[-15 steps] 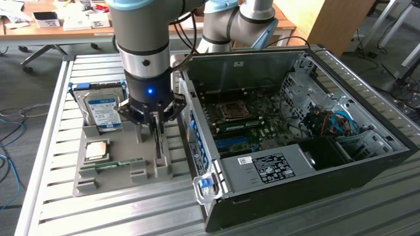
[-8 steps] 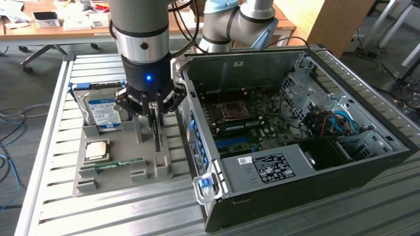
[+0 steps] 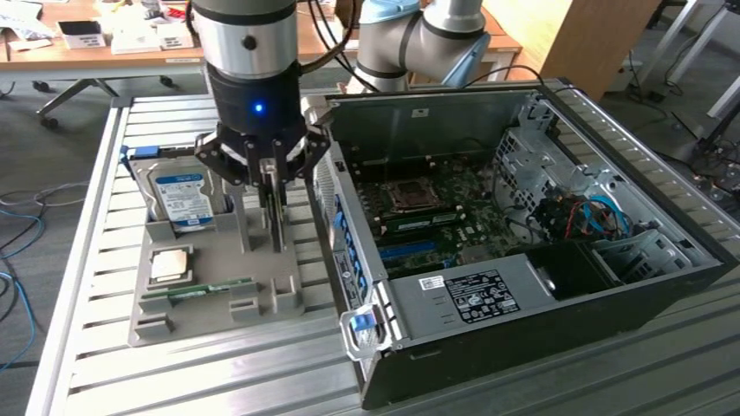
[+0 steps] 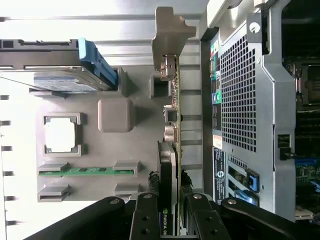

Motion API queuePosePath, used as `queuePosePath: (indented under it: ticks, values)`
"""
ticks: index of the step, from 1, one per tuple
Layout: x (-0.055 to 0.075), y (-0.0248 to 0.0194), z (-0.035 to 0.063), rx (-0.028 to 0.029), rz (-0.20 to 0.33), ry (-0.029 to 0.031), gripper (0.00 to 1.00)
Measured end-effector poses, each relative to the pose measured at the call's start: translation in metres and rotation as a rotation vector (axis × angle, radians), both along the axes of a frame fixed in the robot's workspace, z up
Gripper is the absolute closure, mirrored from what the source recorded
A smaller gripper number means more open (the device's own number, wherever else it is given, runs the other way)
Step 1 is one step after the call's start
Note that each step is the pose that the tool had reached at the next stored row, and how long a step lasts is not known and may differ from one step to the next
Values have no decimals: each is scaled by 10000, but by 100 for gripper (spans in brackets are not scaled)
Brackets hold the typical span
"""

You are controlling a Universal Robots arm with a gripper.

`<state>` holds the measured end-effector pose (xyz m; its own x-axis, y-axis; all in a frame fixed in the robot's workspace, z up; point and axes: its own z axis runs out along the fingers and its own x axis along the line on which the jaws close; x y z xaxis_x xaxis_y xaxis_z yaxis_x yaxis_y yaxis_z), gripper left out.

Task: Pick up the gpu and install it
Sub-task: 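Pick up the gpu and move the gpu toward the slot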

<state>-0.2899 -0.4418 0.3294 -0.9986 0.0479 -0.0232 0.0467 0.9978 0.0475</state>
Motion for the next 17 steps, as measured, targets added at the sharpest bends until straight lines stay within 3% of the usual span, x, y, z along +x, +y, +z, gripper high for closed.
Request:
queuePosePath:
  ticks: [8,17]
  values:
    - [0,0,260,-1,0,1,73]
    - [0,0,278,0,0,0,73]
